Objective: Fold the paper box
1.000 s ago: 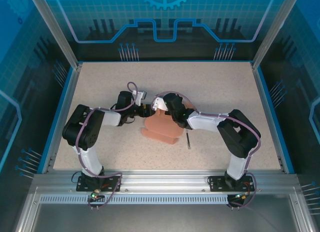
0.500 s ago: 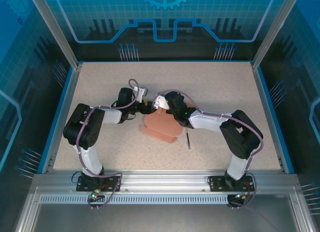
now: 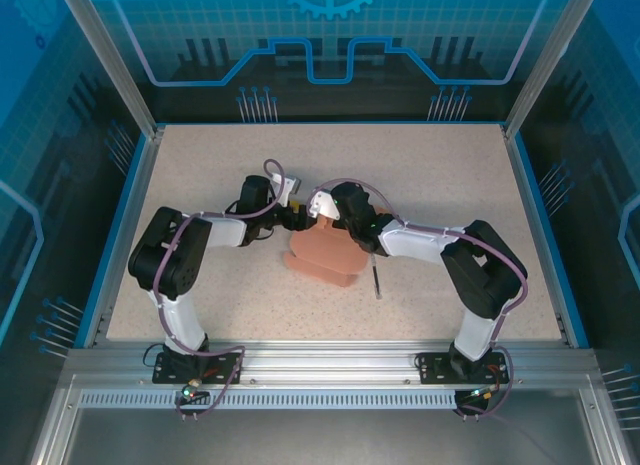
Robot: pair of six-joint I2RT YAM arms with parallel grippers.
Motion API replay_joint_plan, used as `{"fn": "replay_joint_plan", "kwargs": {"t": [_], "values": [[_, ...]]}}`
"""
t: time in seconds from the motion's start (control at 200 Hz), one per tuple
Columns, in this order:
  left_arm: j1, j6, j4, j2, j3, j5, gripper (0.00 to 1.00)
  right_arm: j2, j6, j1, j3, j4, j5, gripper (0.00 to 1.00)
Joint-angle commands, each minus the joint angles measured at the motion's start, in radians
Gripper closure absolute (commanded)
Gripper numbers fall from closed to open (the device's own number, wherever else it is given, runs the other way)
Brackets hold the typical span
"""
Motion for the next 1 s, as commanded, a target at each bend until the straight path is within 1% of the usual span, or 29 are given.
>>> {"fn": "replay_joint_plan", "kwargs": {"t": [0.0, 0.11, 0.25, 0.39, 0.515, 0.75, 0.835, 0.865, 0.921, 0.996], "values": [[-0.009, 0.022, 0.011, 0.017, 0.029, -0.025, 0.18, -0.036, 0.034, 0.0, 0.022, -0.024, -0.071, 1.0], [-0.009, 0.0, 0.017, 0.012, 0.03, -0.042, 0.17, -0.039, 0.036, 0.0, 0.02, -0.031, -0.078, 1.0], [-0.009, -0.009, 0.02, 0.007, 0.029, -0.042, 0.12, -0.046, 0.034, 0.0, 0.013, -0.034, -0.082, 1.0], [-0.009, 0.005, 0.005, 0.001, 0.03, -0.018, 0.11, -0.051, 0.033, 0.0, 0.008, -0.039, -0.085, 1.0], [-0.01, 0.032, -0.019, 0.001, 0.026, 0.0, 0.11, -0.064, 0.034, -0.001, 0.003, -0.045, -0.114, 1.0], [-0.019, 0.052, -0.001, -0.003, 0.015, 0.03, 0.09, -0.072, 0.037, -0.001, 0.001, -0.076, -0.16, 1.0], [-0.021, 0.056, 0.004, 0.002, 0.015, 0.04, 0.07, -0.07, 0.037, 0.0, 0.004, -0.086, -0.167, 1.0], [-0.021, 0.056, 0.007, 0.004, 0.015, 0.045, 0.04, -0.07, 0.037, 0.0, 0.005, -0.09, -0.17, 1.0], [-0.025, 0.056, 0.011, 0.006, 0.015, 0.041, 0.02, -0.069, 0.038, 0.0, 0.007, -0.096, -0.174, 1.0], [-0.024, 0.055, 0.014, 0.008, 0.015, 0.027, 0.03, -0.068, 0.037, 0.0, 0.009, -0.103, -0.177, 1.0]]}}
